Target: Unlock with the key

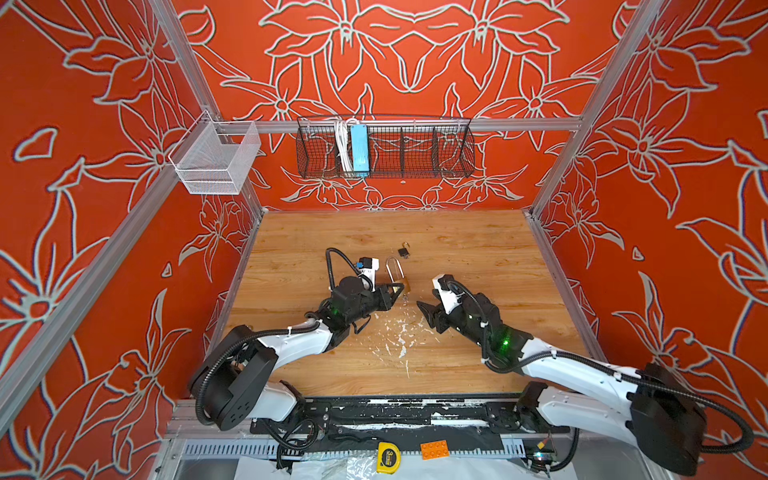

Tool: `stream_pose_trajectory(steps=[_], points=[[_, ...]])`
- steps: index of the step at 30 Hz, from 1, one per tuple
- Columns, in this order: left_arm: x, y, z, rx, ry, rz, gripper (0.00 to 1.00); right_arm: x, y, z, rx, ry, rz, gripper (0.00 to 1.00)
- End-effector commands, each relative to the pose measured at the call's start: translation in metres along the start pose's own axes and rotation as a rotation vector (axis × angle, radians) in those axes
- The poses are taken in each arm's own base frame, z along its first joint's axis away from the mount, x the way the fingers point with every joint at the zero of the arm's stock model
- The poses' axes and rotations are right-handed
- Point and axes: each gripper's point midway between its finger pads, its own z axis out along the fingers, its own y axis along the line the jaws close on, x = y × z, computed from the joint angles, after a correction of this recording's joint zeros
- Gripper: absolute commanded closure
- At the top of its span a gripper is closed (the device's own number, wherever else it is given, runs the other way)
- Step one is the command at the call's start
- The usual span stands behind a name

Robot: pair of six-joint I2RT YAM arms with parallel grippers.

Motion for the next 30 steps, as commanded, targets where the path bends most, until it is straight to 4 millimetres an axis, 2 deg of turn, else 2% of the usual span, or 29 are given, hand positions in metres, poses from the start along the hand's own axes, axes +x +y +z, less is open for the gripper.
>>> stream_pose_trajectory(steps=[1, 11, 22, 30], points=[[-0.018, -0.012, -0.003, 0.022, -0.06, 0.024, 1.0, -0.014, 0.019, 0.003, -0.094, -0.027, -0.018, 0.38], [-0.015, -0.021, 0.0, 0.089, -0.042, -0.031, 1.0, 0.007, 0.04, 0.037, -0.126, 0.073, 0.004, 0.41], [-0.005, -0.029, 0.01, 0.178, 0.008, -0.084, 1.0, 0.012, 0.03, 0.044, -0.032, 0.1, -0.012, 0.49], [-0.006, -0.026, 0.009, 0.161, 0.0, -0.079, 1.0, 0.019, 0.031, 0.05, -0.022, 0.162, -0.019, 0.61]])
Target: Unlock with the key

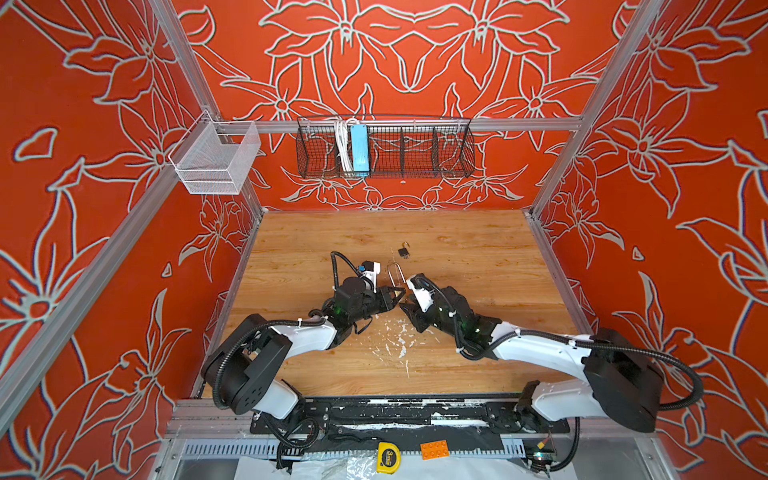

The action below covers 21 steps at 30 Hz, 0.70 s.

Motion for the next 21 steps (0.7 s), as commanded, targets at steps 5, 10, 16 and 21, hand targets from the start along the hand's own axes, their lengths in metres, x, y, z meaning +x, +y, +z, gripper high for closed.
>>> stream_pose_trajectory(steps=[5, 10, 16, 21], points=[[-0.022, -0.028, -0.006, 0.088, -0.087, 0.055, 1.0, -0.002, 0.002, -0.003, 0.018, 0.015, -0.011, 0.63], [-0.023, -0.032, -0.009, 0.099, -0.092, 0.061, 1.0, 0.002, 0.003, 0.002, 0.02, 0.041, -0.007, 0.64], [-0.024, -0.039, -0.011, 0.12, -0.091, 0.062, 1.0, 0.002, -0.004, 0.006, 0.061, 0.044, -0.013, 0.65], [-0.023, -0.038, -0.011, 0.118, -0.085, 0.064, 1.0, 0.001, -0.006, 0.009, 0.075, 0.045, -0.019, 0.75]])
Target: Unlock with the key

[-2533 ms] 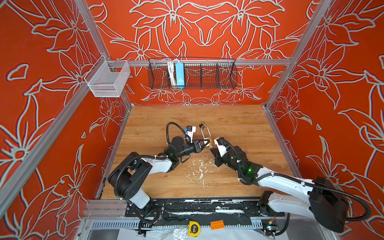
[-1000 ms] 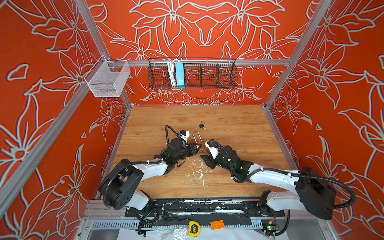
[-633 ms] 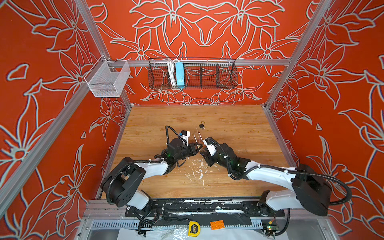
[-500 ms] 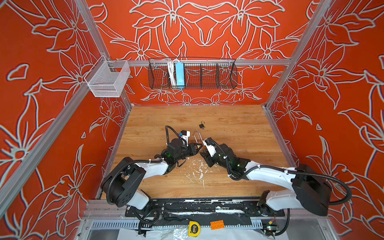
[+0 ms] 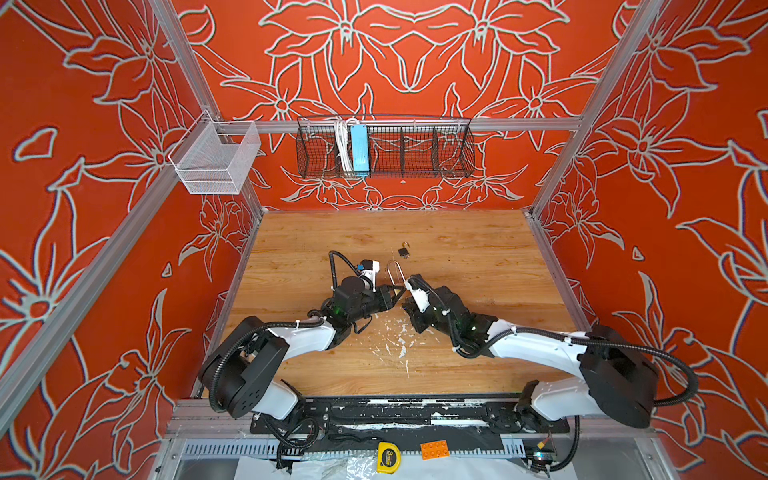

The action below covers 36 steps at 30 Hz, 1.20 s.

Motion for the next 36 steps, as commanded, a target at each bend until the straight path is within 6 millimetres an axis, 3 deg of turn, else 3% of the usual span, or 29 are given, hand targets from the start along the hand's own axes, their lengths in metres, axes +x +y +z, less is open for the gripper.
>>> stream_pose_trajectory(steps=[1, 22, 36], points=[[-0.018, -0.031, -0.006, 0.104, -0.065, 0.053, 1.0, -0.009, 0.0, 0.003, 0.022, -0.015, 0.0, 0.75], [-0.017, -0.03, -0.006, 0.116, -0.073, 0.075, 1.0, -0.013, -0.001, -0.002, 0.021, -0.051, 0.05, 0.97], [-0.019, -0.039, -0.018, 0.276, -0.055, 0.118, 1.0, -0.021, 0.012, -0.014, -0.096, -0.103, 0.154, 1.0]])
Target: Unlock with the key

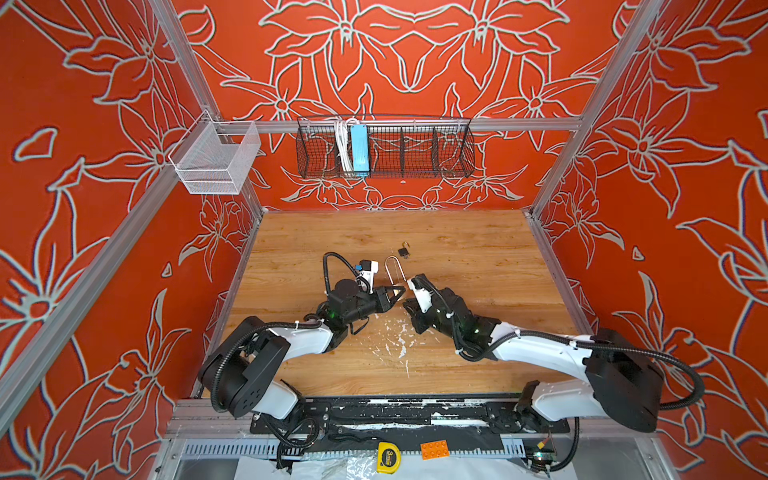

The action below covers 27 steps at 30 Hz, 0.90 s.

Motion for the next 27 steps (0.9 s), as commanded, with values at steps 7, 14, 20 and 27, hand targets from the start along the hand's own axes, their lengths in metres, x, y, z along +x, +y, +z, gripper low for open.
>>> stream_pose_trajectory(steps=[7, 14, 20, 27], points=[[-0.018, -0.032, -0.003, 0.21, -0.023, 0.08, 1.0, -0.008, 0.011, 0.0, -0.075, -0.014, 0.049, 0.96], [-0.023, -0.025, -0.008, 0.09, -0.017, 0.167, 1.0, -0.01, 0.001, -0.008, -0.021, -0.031, 0.027, 0.63], [-0.031, -0.018, -0.02, -0.04, -0.032, 0.291, 1.0, -0.017, -0.005, -0.021, 0.006, -0.066, -0.003, 0.38], [-0.026, -0.016, -0.024, -0.06, -0.001, 0.412, 1.0, -0.039, -0.046, -0.064, 0.074, -0.224, 0.088, 0.21]])
